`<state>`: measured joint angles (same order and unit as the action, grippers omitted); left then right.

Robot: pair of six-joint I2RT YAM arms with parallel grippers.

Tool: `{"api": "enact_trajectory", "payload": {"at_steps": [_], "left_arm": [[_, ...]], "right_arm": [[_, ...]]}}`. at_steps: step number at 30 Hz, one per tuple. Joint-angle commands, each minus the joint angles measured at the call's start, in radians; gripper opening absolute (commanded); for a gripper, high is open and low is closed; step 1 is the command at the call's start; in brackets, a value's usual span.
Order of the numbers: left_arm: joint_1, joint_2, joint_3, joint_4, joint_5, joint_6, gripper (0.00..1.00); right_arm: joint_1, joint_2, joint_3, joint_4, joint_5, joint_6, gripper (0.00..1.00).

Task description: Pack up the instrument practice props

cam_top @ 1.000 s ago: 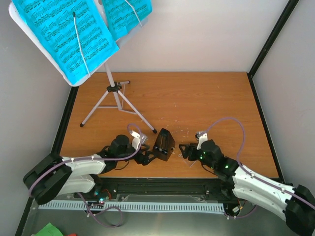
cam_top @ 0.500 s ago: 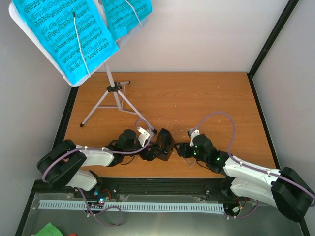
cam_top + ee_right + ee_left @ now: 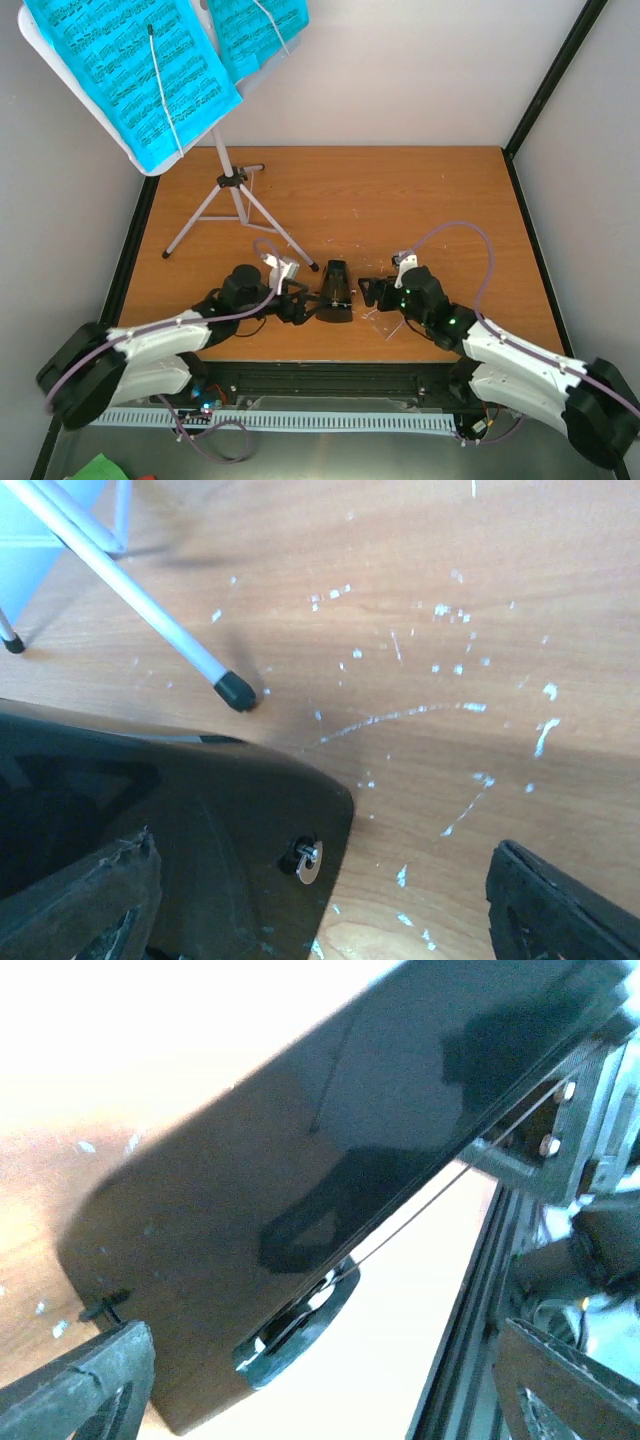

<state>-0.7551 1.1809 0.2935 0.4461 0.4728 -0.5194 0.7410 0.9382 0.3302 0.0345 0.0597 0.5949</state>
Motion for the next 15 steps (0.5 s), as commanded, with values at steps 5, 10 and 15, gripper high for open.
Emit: {"api": "enact_trajectory", "payload": {"at_steps": [5,10,15], "left_arm": [[0.012,-0.311,0.208,-0.390,-0.280,-0.114,0.99],[0.084,-0.177,0.488,-0.591,-0.263,-0.047,0.99],[0.091,-0.055,0.639,-0.688,-0.236,-0.019,0.99]], "right_arm": [[-0.032,-0.247,0.036,-0.283,0.048,-0.002,1.00],[-0.087,-0.324,0.052,-0.356,0.045,-0.052,1.00],[-0.208,-0.279,0.092,-0.409,-0.064,-0.075,1.00]]}}
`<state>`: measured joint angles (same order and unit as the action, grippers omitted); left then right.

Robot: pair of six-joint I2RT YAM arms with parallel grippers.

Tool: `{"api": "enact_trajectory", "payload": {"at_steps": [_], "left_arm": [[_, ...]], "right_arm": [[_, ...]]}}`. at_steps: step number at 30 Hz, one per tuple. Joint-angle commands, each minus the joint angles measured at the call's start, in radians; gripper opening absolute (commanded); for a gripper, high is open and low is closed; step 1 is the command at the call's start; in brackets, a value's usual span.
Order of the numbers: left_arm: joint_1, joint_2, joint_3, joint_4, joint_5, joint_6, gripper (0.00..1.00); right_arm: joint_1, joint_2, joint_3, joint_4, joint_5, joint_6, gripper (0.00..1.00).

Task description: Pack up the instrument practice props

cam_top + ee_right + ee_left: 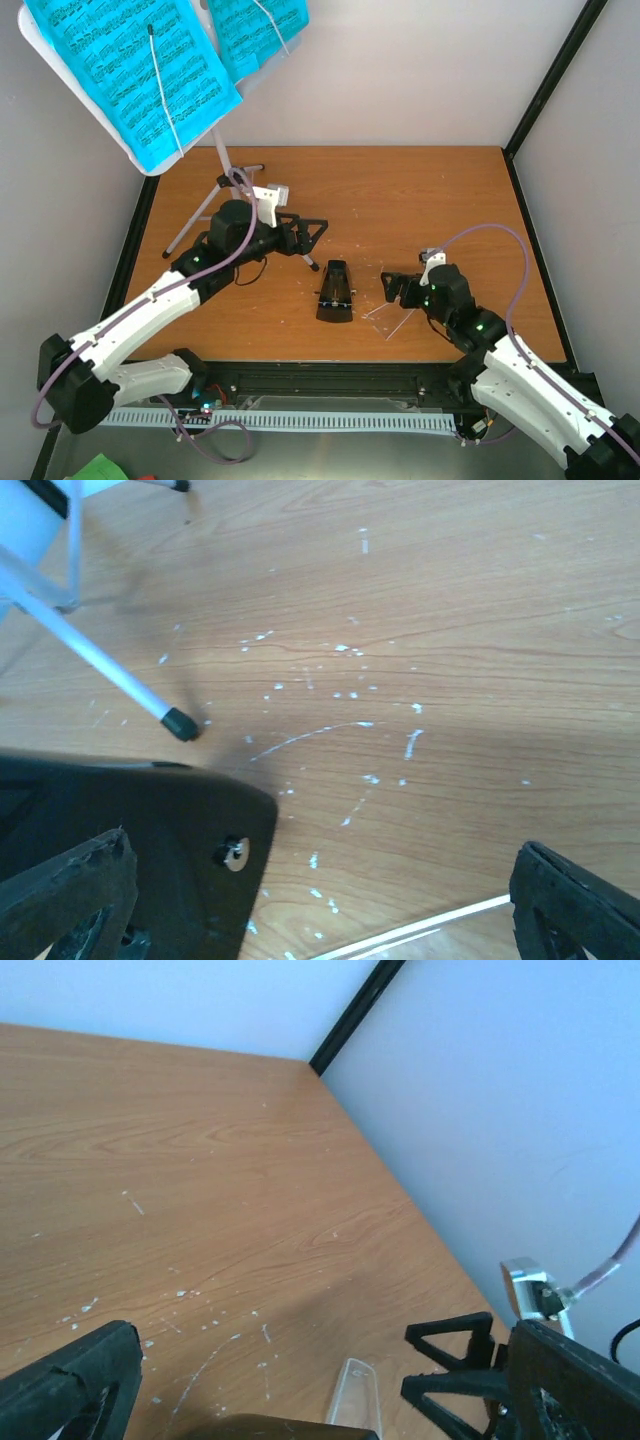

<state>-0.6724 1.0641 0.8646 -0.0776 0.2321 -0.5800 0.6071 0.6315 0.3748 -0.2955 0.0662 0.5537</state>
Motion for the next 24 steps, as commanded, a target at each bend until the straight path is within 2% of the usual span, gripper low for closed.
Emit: {"api": "enact_trajectory", "payload": {"at_steps": [1,10,17,24], "left_arm": [[0.009,0.063,0.073,-0.164,0.002,0.042,0.99],[0.031,0.018,0.076,-0.179,-0.006,0.106,0.99],[0.030,0.000,0.100,-0.248,-0.037,0.139,0.99],[0.030,-0.022,0.071,-0.227,0.011,0.174,0.99]], "right_arm": [[-0.093,0.040,0.053,-0.091,-0.079,-0.034,1.00],[-0.241,0.080,0.045,-0.140,-0.148,0.045,1.00],[-0.284,0.131,0.050,-0.214,-0.059,0.139,1.00],[-0.283,0.146,0.038,-0.267,-0.069,0.250,0.86]]}}
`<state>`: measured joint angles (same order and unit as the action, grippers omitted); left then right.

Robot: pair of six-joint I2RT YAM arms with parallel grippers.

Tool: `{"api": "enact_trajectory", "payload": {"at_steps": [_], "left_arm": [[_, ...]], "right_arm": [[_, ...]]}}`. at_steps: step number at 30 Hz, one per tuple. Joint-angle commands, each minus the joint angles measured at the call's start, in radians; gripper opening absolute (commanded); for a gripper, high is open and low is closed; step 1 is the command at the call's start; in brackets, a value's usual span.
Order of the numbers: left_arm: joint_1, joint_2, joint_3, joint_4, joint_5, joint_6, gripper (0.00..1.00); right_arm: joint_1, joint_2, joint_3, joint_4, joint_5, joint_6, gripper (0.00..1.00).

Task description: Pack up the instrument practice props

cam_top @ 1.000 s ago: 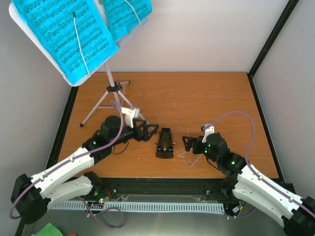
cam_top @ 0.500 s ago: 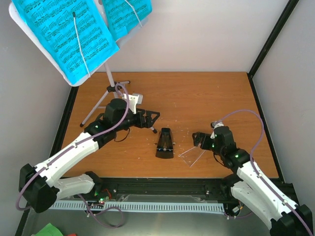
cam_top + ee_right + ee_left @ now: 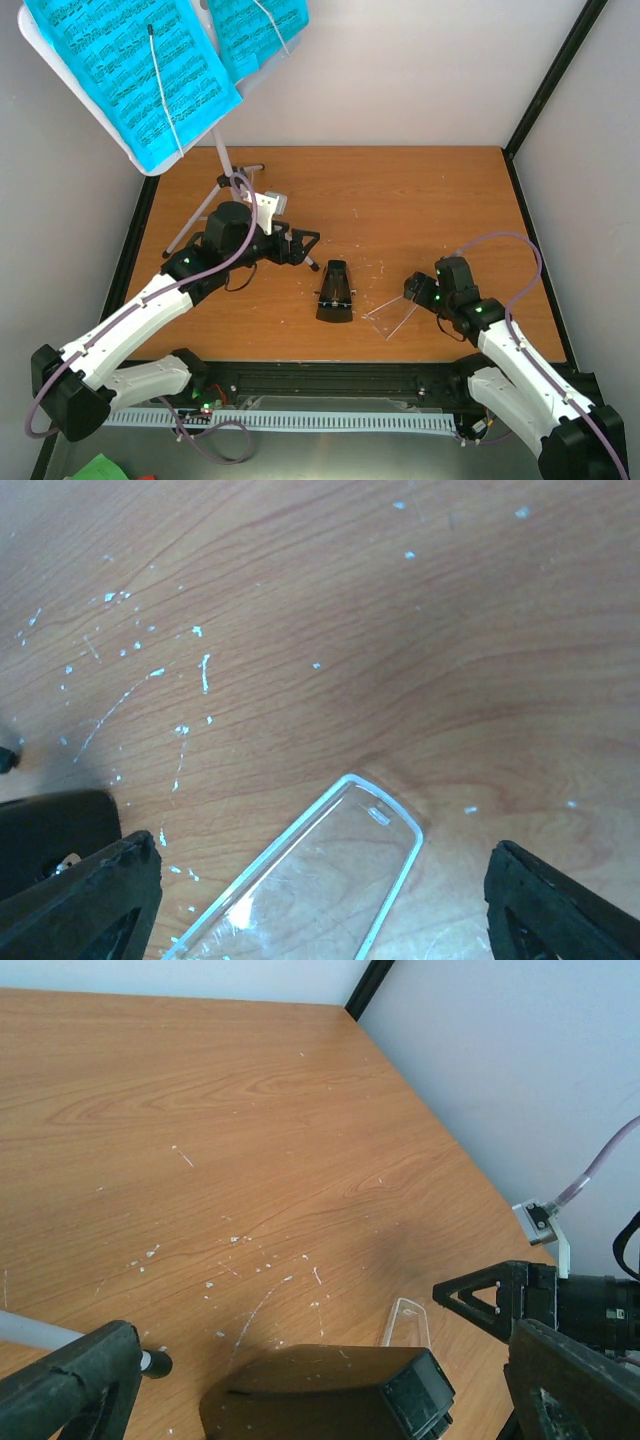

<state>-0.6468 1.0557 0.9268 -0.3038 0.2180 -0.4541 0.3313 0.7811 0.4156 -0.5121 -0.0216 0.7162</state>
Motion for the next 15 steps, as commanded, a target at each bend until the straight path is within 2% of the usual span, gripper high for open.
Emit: {"api": "enact_trajectory", "payload": {"at_steps": [1,8,15], "left_arm": [[0.004,-0.012,0.011,-0.001,0.028,0.054,0.99],[0.004,-0.027,-0.020,-0.004,0.033,0.049,0.99],[0.004,-0.089,-0.073,0.012,0.027,0.020,0.99]], "right_arm": [[-0.008,-0.003,-0.008,-0.055,0.020,0.097,0.85],[-0.007,0.046,-0.060,-0.006,-0.093,0.143,0.75],[-0.005,0.121,-0.074,0.052,-0.151,0.134,0.61]]}}
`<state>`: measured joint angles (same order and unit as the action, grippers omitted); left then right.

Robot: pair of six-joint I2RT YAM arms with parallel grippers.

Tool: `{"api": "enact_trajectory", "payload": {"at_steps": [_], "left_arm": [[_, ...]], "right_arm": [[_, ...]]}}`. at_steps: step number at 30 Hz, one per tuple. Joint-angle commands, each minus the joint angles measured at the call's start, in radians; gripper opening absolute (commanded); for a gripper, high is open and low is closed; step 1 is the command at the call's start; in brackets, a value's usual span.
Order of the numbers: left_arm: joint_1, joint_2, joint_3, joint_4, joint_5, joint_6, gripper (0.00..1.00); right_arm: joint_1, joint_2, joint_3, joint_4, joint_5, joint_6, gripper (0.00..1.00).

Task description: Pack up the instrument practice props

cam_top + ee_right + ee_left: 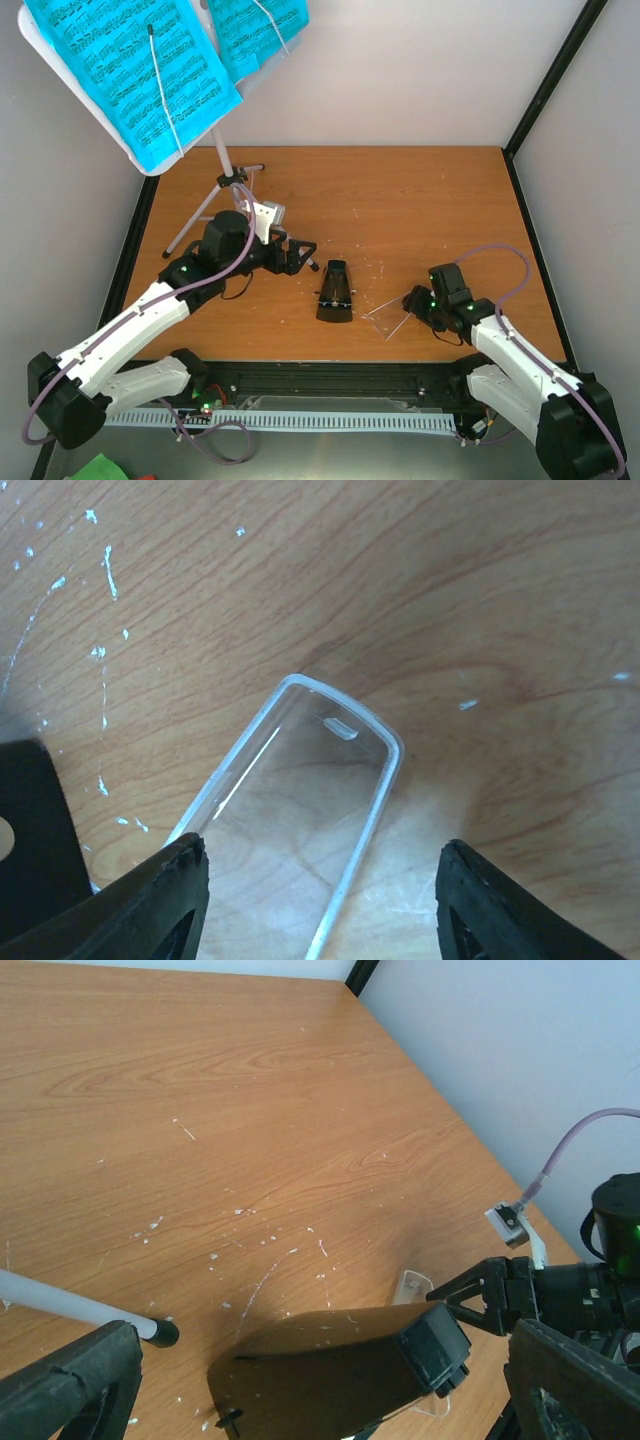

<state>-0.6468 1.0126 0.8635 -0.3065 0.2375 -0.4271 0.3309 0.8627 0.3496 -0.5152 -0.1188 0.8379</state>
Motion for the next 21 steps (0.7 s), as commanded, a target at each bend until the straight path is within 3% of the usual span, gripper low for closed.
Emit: {"api": "enact_trajectory", "payload": {"at_steps": [1,12,21], "left_arm": [[0.004,-0.050,-0.013,0.014,0.007,-0.012,1.00],[0.004,-0.061,-0.022,0.009,0.003,-0.038,0.99],[0.004,-0.074,-0.018,-0.009,-0.018,-0.044,0.99]], "right_arm": [[-0.004,0.056,-0.010,0.068,-0.065,0.010,0.60],[0.000,0.141,-0.033,0.139,-0.056,0.008,0.45],[0.000,0.026,-0.093,0.169,-0.013,0.092,0.22]]}}
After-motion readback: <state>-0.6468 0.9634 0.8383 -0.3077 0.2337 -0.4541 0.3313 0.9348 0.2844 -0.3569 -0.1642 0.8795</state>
